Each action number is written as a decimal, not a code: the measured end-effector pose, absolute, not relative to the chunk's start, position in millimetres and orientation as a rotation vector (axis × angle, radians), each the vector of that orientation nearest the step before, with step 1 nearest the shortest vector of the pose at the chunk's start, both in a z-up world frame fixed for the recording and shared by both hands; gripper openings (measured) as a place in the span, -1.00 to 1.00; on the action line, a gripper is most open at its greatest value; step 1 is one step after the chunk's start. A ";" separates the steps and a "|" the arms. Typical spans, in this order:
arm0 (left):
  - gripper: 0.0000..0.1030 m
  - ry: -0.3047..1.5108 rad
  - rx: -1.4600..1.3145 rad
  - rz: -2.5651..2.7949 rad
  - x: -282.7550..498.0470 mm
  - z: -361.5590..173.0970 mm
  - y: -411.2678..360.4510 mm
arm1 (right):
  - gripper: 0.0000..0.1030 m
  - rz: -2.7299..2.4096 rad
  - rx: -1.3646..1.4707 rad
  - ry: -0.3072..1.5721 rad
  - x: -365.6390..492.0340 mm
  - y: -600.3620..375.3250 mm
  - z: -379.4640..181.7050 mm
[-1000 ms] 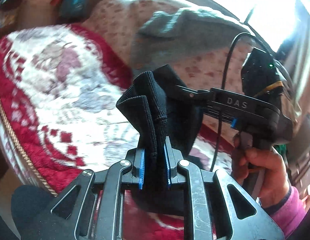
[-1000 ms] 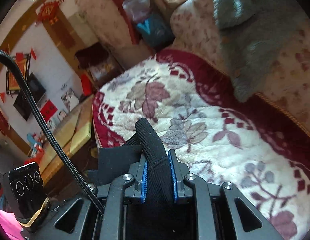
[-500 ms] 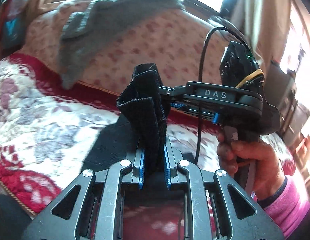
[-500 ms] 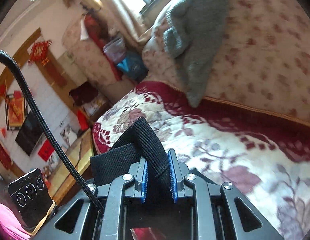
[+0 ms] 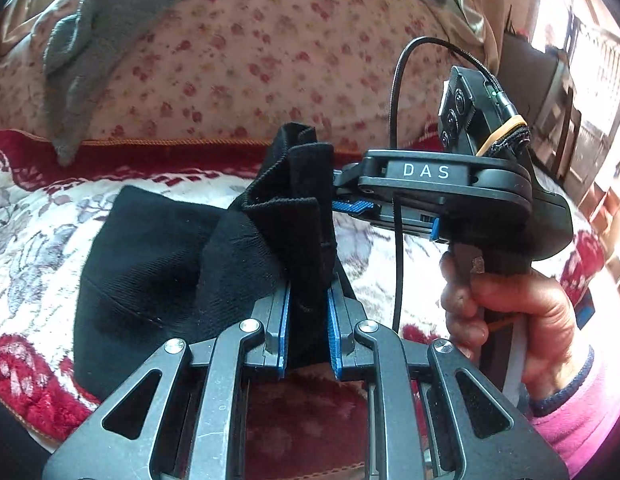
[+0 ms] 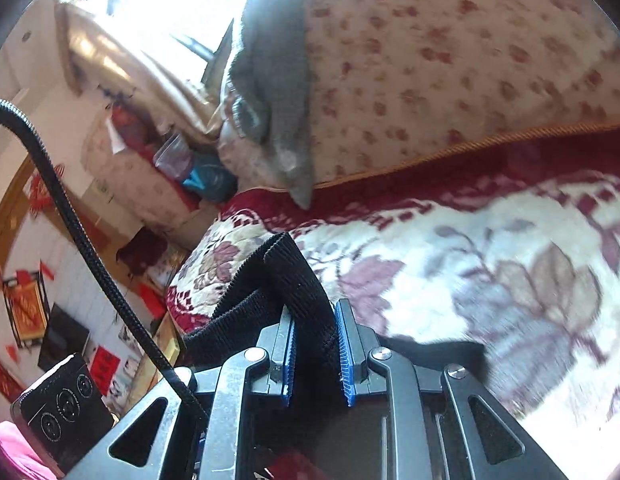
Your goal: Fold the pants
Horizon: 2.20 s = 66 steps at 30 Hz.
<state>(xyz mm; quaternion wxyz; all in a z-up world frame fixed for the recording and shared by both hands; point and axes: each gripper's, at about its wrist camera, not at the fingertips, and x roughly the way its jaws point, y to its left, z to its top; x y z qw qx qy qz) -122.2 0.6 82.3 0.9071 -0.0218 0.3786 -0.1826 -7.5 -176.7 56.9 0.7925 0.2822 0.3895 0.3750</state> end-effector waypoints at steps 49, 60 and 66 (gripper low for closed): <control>-0.24 0.771 -0.080 -0.366 -86.1 96.8 86.1 | 0.22 0.443 0.709 0.858 -51.9 -269.7 52.7; -0.24 0.820 -0.030 -0.250 -55.0 62.0 85.7 | 0.35 0.520 0.555 0.985 -57.6 -225.5 33.0; -0.24 0.833 -0.069 -0.145 -45.0 50.6 105.2 | -0.51 0.573 0.331 0.974 -42.7 -178.3 39.6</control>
